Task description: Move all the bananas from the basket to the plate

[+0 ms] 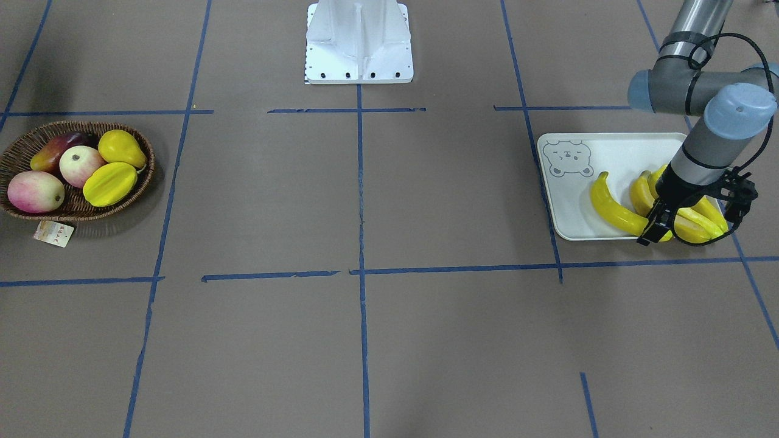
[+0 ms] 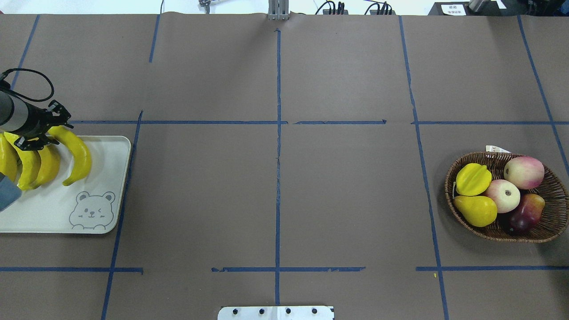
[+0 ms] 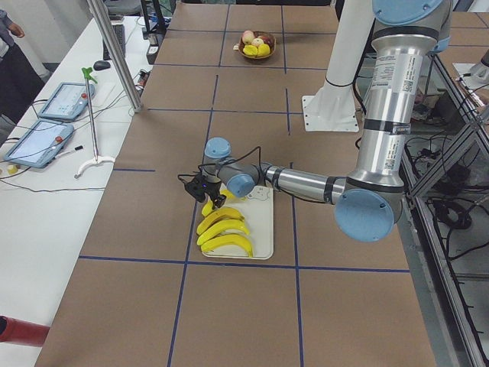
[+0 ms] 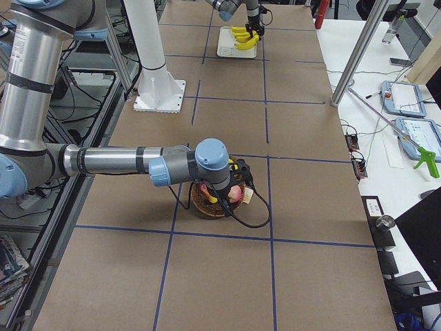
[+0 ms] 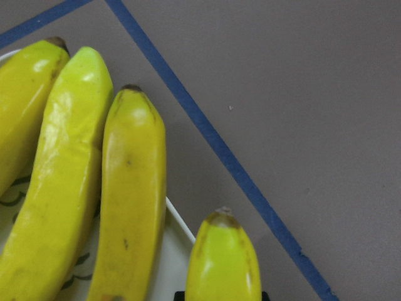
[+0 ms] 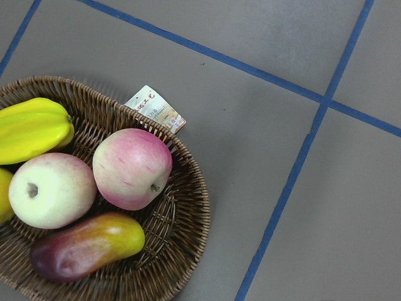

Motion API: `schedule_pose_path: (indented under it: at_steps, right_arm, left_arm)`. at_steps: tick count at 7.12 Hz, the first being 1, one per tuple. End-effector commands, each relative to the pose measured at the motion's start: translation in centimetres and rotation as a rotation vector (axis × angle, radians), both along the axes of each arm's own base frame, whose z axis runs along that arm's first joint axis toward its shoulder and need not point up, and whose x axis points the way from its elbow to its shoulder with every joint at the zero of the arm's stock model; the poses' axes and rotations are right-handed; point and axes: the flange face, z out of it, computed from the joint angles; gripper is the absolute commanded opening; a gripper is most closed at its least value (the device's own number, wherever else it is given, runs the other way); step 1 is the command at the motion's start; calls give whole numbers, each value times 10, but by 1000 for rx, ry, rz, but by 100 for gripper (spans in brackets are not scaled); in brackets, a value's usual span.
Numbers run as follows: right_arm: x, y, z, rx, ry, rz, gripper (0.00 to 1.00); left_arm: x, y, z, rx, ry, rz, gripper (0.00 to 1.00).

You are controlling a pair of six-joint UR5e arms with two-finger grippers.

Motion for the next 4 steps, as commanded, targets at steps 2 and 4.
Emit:
schedule_pose_path:
  at_steps: [2,4]
  right_arm:
    - [0,1,2,-7,0,2,100]
    - [5,6,7,-18,3,12,100]
  left_arm:
    - [-105,-9,3,177,54,193,100]
    - [-173,18,42,400,-33,403,100]
